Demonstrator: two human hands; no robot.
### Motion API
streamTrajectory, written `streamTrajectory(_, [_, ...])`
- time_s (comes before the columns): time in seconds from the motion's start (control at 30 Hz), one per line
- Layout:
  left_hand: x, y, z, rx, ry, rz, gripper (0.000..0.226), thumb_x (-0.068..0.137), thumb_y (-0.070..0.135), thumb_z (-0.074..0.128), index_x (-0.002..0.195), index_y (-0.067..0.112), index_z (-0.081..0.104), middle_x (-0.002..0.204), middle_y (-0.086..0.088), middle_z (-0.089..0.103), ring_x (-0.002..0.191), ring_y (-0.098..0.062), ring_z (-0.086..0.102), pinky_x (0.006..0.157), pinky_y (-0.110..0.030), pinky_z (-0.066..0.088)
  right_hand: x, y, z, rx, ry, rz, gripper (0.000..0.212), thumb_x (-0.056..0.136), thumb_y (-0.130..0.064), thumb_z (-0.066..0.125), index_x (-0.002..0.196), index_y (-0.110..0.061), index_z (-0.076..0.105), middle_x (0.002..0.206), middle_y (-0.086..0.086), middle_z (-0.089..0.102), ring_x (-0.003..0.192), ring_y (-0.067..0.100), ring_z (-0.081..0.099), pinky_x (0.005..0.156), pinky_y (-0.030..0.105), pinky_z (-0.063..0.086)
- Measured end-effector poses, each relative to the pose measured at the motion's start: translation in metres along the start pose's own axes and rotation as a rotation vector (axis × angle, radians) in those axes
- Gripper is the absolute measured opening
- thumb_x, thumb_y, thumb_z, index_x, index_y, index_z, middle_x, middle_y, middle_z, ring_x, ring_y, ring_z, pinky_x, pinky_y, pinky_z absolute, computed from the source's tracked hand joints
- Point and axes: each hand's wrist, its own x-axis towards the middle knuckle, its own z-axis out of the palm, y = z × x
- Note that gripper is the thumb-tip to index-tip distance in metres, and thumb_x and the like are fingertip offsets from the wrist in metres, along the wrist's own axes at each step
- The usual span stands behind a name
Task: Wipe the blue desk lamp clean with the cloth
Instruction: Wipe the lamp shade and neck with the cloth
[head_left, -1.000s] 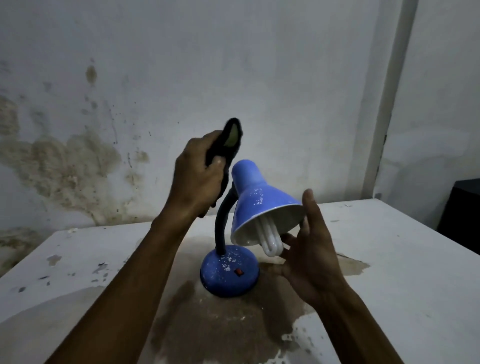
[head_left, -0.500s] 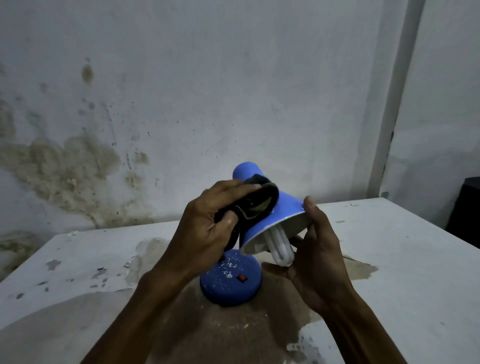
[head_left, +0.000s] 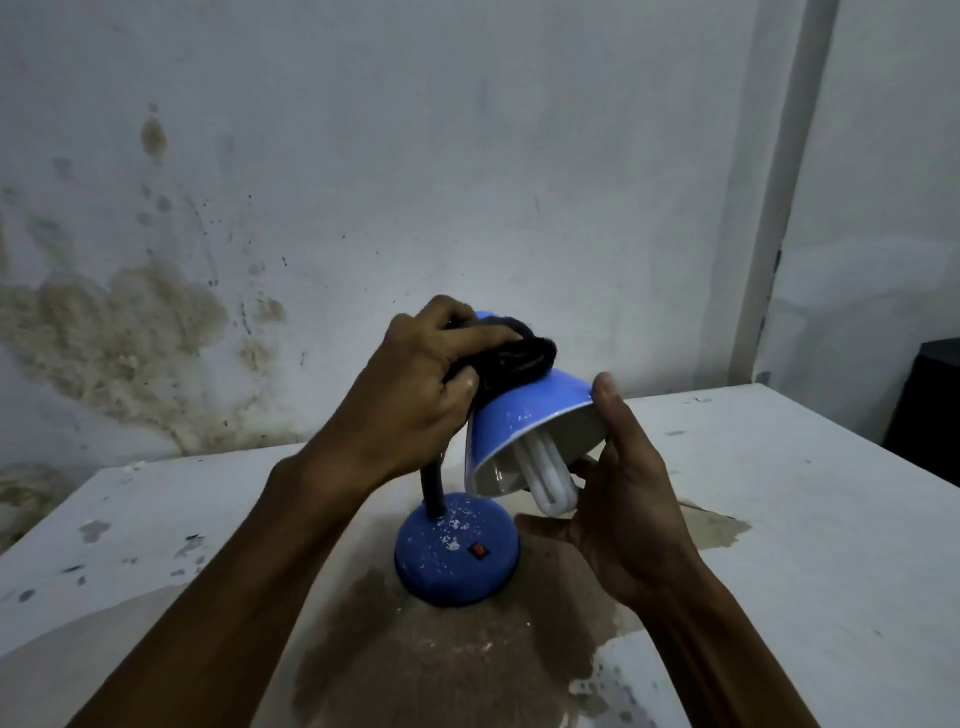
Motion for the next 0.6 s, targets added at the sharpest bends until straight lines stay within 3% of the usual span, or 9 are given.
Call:
streamTrajectory(0.07, [-0.001, 0.007, -0.001, -0.057, -0.058, 0.023, 0.054, 0.078, 0.011, 0.037, 0.118, 0.03, 0.067, 0.117, 0.006, 0.054, 0.106, -0.019, 0.052, 0.092, -0.032, 0.045, 0.0, -0.001, -0.001, 0.017, -0.005, 0.004, 0.068, 0.074, -0.068, 0.065, 0.126, -0.023, 0.062, 0.116, 0.013, 0.072, 0.099, 0.033, 0.073, 0.081, 0.054, 0.055])
streamTrajectory(0.17, [-0.009, 0.015, -0.012, -0.371, -0.229, 0.081, 0.05, 0.076, 0.001, 0.038, 0.102, 0.024, 0.074, 0.112, 0.002, 0.055, 0.106, -0.011, 0.056, 0.084, -0.014, 0.045, -0.002, -0.002, -0.004, 0.04, -0.028, 0.018, 0.06, 0.079, -0.064, 0.058, 0.124, -0.024, 0.065, 0.114, 0.014, 0.073, 0.098, 0.033, 0.073, 0.072, 0.048, 0.059])
streamTrajectory(0.23, [-0.005, 0.011, -0.015, -0.405, -0.218, 0.048, 0.05, 0.075, 0.001, 0.038, 0.097, 0.026, 0.075, 0.111, 0.005, 0.056, 0.105, -0.008, 0.057, 0.082, -0.013, 0.046, -0.001, -0.001, -0.003, 0.02, -0.034, 0.019, 0.064, 0.079, -0.068, 0.061, 0.125, -0.024, 0.064, 0.116, 0.013, 0.072, 0.099, 0.034, 0.073, 0.076, 0.054, 0.059])
streamTrajectory(0.33, [0.001, 0.007, -0.012, -0.256, -0.121, 0.009, 0.049, 0.076, 0.008, 0.038, 0.101, 0.03, 0.073, 0.109, 0.01, 0.057, 0.098, -0.005, 0.058, 0.078, -0.014, 0.045, 0.001, -0.002, -0.001, -0.02, -0.022, 0.017, 0.07, 0.072, -0.077, 0.062, 0.123, -0.029, 0.066, 0.119, 0.008, 0.071, 0.1, 0.034, 0.073, 0.088, 0.07, 0.05])
streamTrajectory(0.43, [-0.004, 0.011, -0.018, -0.358, -0.257, 0.039, 0.05, 0.073, 0.002, 0.039, 0.096, 0.023, 0.078, 0.108, 0.008, 0.058, 0.101, -0.01, 0.058, 0.079, -0.013, 0.046, 0.0, -0.004, -0.003, 0.038, -0.02, 0.048, 0.06, 0.074, -0.071, 0.054, 0.1, -0.025, 0.081, 0.113, 0.013, 0.075, 0.102, 0.032, 0.072, 0.086, 0.055, 0.054])
streamTrajectory(0.5, [-0.006, 0.013, -0.027, -0.413, -0.338, 0.021, 0.049, 0.07, 0.002, 0.04, 0.089, 0.025, 0.079, 0.108, 0.012, 0.058, 0.102, -0.013, 0.06, 0.079, -0.017, 0.049, 0.001, -0.004, -0.005, 0.064, -0.028, 0.069, 0.061, 0.074, -0.071, 0.053, 0.097, -0.022, 0.082, 0.116, 0.014, 0.074, 0.105, 0.031, 0.071, 0.083, 0.047, 0.055])
streamTrajectory(0.6, [0.002, 0.007, -0.025, -0.341, -0.249, -0.043, 0.05, 0.072, 0.007, 0.041, 0.097, 0.032, 0.077, 0.106, 0.009, 0.06, 0.097, -0.012, 0.06, 0.076, -0.019, 0.049, 0.002, -0.006, -0.004, 0.08, -0.015, 0.059, 0.056, 0.079, -0.07, 0.05, 0.089, -0.025, 0.083, 0.108, 0.01, 0.077, 0.095, 0.031, 0.074, 0.086, 0.048, 0.055])
